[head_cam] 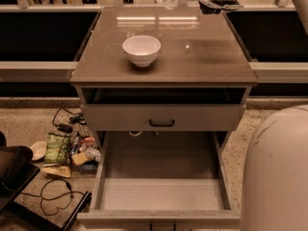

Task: Pick blue chip bag from middle drawer and place on counter

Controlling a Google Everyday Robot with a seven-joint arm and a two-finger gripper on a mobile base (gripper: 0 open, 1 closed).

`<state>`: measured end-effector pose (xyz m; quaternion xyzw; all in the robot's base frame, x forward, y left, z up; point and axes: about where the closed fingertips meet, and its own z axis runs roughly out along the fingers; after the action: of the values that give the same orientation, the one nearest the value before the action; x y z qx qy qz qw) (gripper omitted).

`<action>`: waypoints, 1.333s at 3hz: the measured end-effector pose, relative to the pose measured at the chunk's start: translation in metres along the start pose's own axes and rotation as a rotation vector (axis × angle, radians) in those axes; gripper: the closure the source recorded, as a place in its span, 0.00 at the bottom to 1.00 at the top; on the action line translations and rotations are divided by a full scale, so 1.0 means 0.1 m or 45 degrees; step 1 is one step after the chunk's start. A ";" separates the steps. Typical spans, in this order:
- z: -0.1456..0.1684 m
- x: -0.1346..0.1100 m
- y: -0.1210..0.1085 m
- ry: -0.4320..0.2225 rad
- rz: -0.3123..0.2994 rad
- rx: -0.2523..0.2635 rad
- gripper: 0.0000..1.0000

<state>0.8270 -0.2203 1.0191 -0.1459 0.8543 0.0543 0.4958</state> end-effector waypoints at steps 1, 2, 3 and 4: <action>0.27 0.52 -0.09 0.045 0.097 -0.076 1.00; 0.28 0.52 -0.07 0.047 0.097 -0.079 0.81; 0.31 0.54 -0.05 0.052 0.096 -0.083 0.58; 0.34 0.55 -0.03 0.057 0.095 -0.088 0.34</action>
Offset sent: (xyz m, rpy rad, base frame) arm 0.0009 -0.0104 -0.0486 0.0659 0.0526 0.0089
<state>0.8303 -0.2256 0.9542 -0.1320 0.8676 0.0988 0.4691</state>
